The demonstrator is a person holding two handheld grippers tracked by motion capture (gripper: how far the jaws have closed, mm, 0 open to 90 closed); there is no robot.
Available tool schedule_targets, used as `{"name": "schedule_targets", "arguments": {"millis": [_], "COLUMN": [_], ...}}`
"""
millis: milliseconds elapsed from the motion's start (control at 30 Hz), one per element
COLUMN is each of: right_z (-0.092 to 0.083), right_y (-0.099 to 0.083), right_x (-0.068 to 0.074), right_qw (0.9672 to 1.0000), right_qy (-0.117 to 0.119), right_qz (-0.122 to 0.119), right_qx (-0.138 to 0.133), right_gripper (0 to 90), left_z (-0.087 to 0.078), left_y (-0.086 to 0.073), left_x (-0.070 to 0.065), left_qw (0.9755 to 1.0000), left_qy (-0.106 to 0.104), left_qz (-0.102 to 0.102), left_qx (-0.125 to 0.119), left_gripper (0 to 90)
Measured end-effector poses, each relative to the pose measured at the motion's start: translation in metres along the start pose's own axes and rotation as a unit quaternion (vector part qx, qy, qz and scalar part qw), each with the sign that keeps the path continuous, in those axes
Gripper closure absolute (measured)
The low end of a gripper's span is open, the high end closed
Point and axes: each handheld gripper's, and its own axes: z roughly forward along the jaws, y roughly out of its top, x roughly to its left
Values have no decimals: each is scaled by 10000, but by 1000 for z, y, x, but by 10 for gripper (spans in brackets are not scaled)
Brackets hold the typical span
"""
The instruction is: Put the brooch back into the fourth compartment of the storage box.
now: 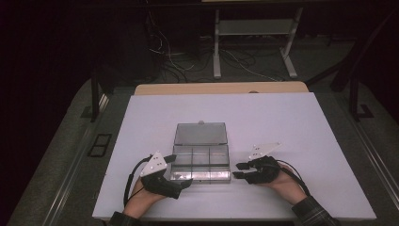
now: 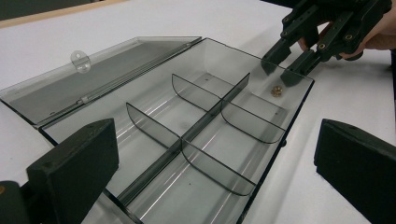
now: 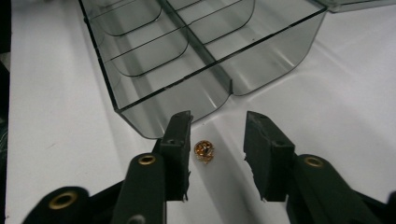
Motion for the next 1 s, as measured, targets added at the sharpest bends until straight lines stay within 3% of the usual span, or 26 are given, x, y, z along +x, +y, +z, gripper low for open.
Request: {"name": "schedule_targets", "arguments": {"millis": [1000], "right_z": [11], "right_y": [-1], "right_x": [5], "right_qw": [9995], "right_qy": [-81], "right_qz": [-240], "right_qx": [175], "right_gripper": [742], "left_z": [0], "left_y": [0], "left_x": [0], "left_qw": [10000], "left_qy": [-13], "left_qz": [9], "left_qx": [14], "left_gripper": [0]}}
